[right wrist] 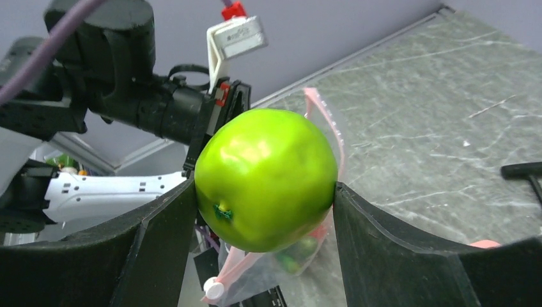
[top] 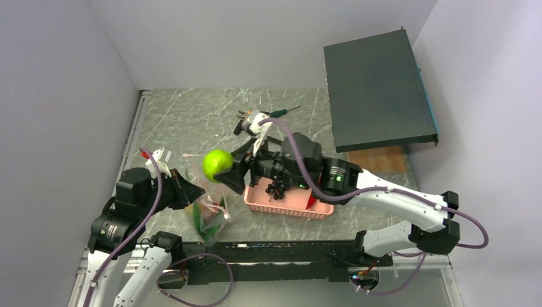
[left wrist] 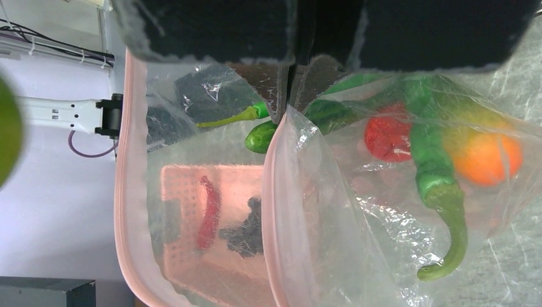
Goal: Place the food in the zip-top bag and seal the zipper
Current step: Place the fake fruit in the zipper food storage bag.
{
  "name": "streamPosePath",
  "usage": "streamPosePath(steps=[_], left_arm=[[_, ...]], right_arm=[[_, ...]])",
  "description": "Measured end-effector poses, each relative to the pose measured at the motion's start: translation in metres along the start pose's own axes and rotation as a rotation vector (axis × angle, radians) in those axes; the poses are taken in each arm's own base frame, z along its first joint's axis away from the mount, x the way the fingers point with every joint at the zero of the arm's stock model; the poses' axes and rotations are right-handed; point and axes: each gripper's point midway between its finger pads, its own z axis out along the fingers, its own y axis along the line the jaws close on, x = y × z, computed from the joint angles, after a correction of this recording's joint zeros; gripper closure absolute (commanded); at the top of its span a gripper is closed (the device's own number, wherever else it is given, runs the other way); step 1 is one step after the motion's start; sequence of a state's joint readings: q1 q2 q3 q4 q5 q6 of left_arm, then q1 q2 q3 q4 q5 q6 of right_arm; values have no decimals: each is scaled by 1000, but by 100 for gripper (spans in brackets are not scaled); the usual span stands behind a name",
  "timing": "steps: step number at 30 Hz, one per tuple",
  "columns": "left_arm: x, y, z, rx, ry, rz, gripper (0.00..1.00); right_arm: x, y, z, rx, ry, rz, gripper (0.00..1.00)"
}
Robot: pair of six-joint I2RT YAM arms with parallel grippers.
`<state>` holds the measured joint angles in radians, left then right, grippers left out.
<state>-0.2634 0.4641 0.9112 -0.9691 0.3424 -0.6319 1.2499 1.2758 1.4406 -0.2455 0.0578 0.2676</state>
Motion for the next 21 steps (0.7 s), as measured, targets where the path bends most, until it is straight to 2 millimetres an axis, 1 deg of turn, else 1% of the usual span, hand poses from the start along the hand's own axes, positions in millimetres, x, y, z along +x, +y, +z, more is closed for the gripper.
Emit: streamPosePath(steps=[1,5,7,10,13,16,18,21], left_arm=[[0,0,0,0,0,-2,100],[0,-1,-1,3,-4,-14,100],[-1,-2,-2,5,-7,-14,100],[-4,-5,-4,12,-17,-11,100],[-7,-9,-7,20,-28,-6,100],[-8,-11,-10,25,-36,-3,100],[-8,-12,-13,28,-40,-1,100],[-8,-12,-16,26,-41,-1,100]], right_arm=[[5,3,4,-6,14,-4,81],[38,13,23,-14,111,-37,74],[48,16,28,-6,142,-54,70],[58,16,31,22,172,-83,63],[58,11,32,64,181,-101,48],[54,4,36,114,171,-108,34],[52,0,37,145,167,-112,27],[52,-7,40,187,172,-120,20]])
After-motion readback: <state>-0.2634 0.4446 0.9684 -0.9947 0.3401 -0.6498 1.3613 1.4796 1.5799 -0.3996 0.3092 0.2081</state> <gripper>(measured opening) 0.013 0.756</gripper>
